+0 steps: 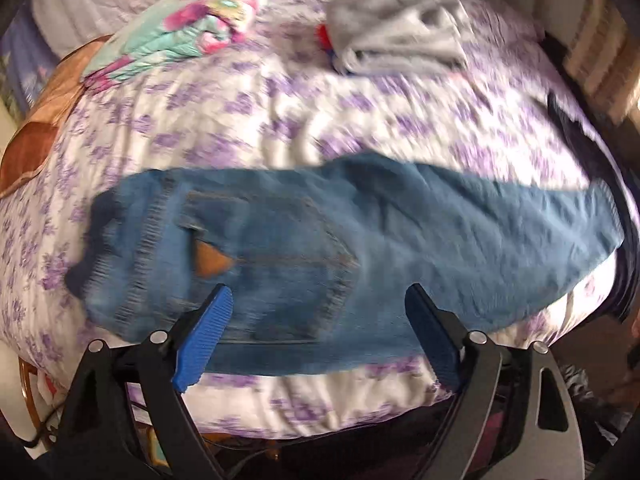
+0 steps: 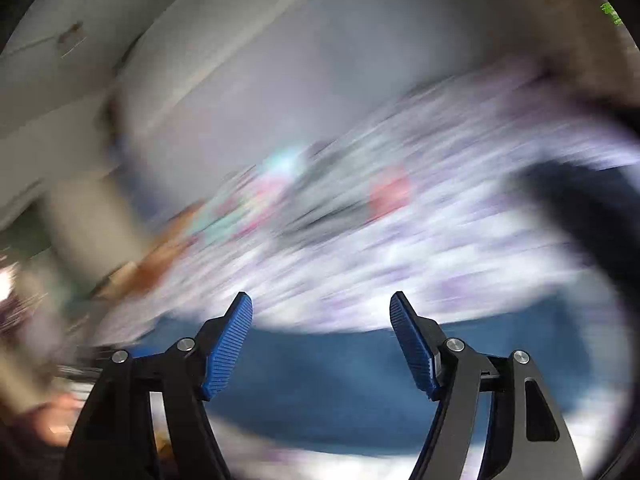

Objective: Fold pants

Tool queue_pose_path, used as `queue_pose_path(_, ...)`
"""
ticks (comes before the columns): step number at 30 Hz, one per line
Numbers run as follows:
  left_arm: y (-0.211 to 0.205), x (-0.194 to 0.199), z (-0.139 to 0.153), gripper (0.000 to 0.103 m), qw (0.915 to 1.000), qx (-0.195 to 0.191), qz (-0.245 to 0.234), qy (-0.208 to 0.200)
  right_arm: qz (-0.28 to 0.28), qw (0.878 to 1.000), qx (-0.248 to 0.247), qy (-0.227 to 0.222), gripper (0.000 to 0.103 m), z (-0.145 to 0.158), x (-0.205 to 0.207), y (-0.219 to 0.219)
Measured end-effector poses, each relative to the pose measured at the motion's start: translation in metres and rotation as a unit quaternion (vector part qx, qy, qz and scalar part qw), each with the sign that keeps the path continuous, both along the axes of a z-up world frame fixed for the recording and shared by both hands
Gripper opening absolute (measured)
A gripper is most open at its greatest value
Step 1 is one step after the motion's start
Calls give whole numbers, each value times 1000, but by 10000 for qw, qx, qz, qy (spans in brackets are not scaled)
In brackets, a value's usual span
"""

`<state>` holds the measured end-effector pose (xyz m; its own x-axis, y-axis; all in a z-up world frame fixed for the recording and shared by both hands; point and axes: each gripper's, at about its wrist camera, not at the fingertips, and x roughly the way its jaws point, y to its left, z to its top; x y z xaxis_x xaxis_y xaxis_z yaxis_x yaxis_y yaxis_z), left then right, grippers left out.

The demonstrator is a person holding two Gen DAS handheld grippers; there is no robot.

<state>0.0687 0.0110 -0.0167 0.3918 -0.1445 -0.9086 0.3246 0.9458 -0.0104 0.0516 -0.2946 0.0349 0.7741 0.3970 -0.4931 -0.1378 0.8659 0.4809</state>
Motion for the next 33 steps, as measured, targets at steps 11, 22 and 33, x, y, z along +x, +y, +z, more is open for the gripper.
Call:
queue_pose_path(11, 4, -2, -52, 89, 9984, -221, 494, 187, 2466, 9311, -1892, 1908, 15, -103, 198, 201)
queue_pose_path(22, -21, -17, -15, 93, 9976, -7, 70, -683, 17, 9884, -1513, -105, 66, -39, 48, 41)
queue_pose_path(33, 34, -8, 9, 93, 9913, -480, 995, -710, -2639, 9487, -1494, 892, 84, -59, -90, -167)
